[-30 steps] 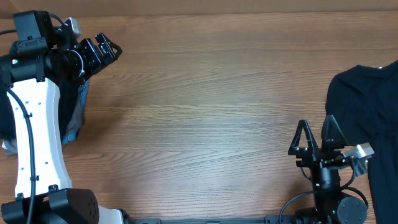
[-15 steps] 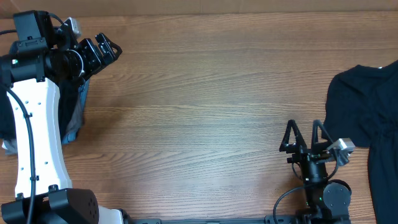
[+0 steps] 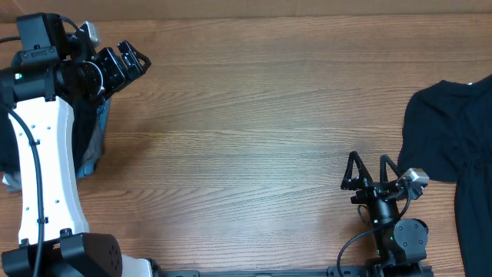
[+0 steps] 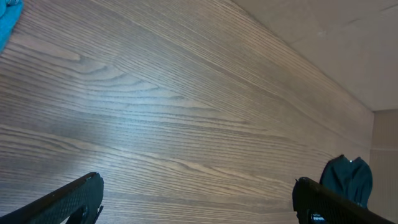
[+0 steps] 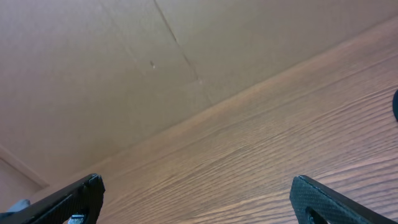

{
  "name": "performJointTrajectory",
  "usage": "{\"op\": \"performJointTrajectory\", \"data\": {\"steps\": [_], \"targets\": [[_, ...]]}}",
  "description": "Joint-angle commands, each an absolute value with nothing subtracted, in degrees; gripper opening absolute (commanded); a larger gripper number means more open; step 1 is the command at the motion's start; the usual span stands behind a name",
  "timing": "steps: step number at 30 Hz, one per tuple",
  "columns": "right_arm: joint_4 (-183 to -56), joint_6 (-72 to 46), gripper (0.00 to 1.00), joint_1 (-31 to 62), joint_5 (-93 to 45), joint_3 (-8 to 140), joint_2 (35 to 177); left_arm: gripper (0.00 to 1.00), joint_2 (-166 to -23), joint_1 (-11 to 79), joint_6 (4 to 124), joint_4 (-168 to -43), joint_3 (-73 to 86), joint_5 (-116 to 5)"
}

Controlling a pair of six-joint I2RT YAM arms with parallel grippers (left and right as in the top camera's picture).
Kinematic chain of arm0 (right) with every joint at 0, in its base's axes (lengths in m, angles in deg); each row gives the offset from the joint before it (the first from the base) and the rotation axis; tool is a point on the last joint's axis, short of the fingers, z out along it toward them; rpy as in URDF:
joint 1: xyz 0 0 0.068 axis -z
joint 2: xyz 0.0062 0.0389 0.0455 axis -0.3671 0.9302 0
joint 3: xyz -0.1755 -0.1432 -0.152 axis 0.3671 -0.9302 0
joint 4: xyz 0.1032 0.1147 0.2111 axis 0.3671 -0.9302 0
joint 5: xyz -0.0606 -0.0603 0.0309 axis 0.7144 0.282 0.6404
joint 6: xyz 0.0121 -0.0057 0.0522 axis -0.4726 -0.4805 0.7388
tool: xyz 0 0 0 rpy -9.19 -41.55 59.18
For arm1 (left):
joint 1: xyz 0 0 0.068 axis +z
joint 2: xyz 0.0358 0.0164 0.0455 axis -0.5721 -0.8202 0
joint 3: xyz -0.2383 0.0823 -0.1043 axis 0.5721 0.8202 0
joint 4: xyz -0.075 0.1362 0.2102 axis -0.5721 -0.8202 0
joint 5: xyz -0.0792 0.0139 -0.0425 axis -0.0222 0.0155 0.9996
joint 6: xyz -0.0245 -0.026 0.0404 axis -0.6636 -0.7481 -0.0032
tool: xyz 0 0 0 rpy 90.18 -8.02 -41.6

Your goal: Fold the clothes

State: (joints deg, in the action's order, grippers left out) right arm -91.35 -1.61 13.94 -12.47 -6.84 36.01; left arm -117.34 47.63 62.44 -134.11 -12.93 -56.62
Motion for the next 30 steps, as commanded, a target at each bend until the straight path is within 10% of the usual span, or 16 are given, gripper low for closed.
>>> {"op": "performJointTrajectory", "data": {"steps": [1,30], "targets": [[-91.22,-1.72,1.0,13.9,-12.29,-7.43,35.33,1.0,-117.69,47.61,62.09,-134.09,-12.86,-56.97],[-91.22,-1.72,1.0,13.88,-12.29,-7.43,35.33,1.0,-117.45,47.37,62.07,-134.13,-12.84,-58.77]]}}
